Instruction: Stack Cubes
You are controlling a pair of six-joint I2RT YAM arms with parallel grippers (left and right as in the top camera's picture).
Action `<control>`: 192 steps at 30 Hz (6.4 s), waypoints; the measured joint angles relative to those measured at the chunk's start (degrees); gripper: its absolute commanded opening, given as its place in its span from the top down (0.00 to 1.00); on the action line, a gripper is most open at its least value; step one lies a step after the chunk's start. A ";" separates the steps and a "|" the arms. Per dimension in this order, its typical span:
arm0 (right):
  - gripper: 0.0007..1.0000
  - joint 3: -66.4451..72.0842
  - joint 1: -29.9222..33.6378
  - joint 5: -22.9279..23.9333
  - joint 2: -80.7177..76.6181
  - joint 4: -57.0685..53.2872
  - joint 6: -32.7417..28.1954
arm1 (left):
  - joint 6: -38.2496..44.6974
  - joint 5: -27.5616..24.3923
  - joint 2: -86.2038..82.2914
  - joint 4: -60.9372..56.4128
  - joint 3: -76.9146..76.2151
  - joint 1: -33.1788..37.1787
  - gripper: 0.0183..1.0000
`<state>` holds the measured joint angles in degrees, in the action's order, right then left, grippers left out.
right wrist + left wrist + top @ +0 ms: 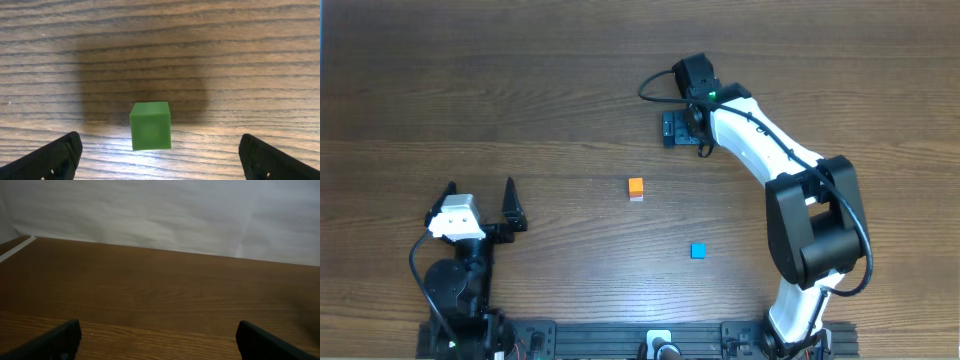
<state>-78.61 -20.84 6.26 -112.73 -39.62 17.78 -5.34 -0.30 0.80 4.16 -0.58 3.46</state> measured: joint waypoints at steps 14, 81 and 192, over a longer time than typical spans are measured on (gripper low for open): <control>0.01 -7.91 -0.44 1.95 -6.64 -5.46 -0.02 | -0.02 0.00 0.00 0.00 0.00 0.00 0.00; 0.82 -12.37 0.15 -3.37 -10.97 -12.31 0.22 | 0.00 0.00 0.00 0.00 0.00 0.00 0.00; 0.01 -12.35 -24.30 -1.53 11.17 -37.05 20.92 | 0.00 0.00 0.00 0.00 0.00 0.00 0.00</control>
<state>-90.96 -45.15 4.73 -101.56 -76.66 38.70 -5.34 -0.30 0.80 4.16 -0.58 3.46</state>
